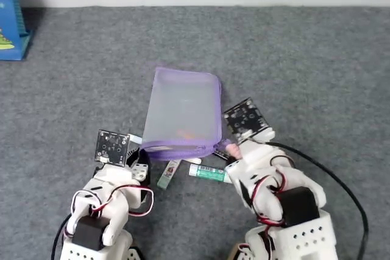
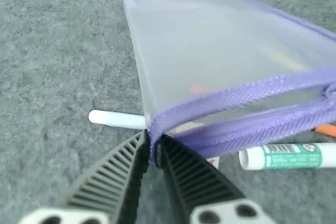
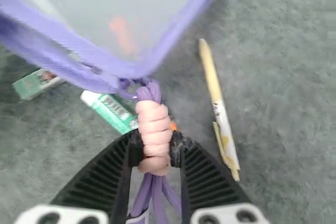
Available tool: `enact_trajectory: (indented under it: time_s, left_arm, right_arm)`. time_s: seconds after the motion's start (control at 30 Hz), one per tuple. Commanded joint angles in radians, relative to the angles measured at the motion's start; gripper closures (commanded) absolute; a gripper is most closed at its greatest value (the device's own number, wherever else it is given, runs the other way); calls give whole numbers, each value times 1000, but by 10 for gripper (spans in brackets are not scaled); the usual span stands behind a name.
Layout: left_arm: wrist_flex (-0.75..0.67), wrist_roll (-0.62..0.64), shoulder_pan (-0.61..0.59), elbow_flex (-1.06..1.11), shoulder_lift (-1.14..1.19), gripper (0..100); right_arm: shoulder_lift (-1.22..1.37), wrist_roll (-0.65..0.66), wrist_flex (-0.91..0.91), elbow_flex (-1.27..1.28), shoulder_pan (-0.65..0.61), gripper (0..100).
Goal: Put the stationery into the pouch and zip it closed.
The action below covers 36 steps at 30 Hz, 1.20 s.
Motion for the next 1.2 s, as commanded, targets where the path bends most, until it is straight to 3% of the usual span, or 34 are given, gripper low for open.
enact_trajectory:
  time_s: [0.0,0.13,0.23,0.57,0.9,1.17]
  left_arm:
    - [-46,9,-8,2,-11,892]
    - [-63,14,-8,24,-11,748]
    - [-101,14,-8,58,-11,693]
    - [-155,14,-8,101,-11,692]
    - [-155,8,-9,101,-11,797]
    - [-158,8,-95,97,-11,794]
  right_arm:
    - [-30,-34,12,-66,-79,991]
    - [-113,-43,36,-66,-147,991]
    - [-180,-43,41,-66,-193,991]
    - [-243,-77,48,-135,-263,991]
    - [-245,-80,42,-160,-259,991]
    - [-245,-104,30,-181,-136,991]
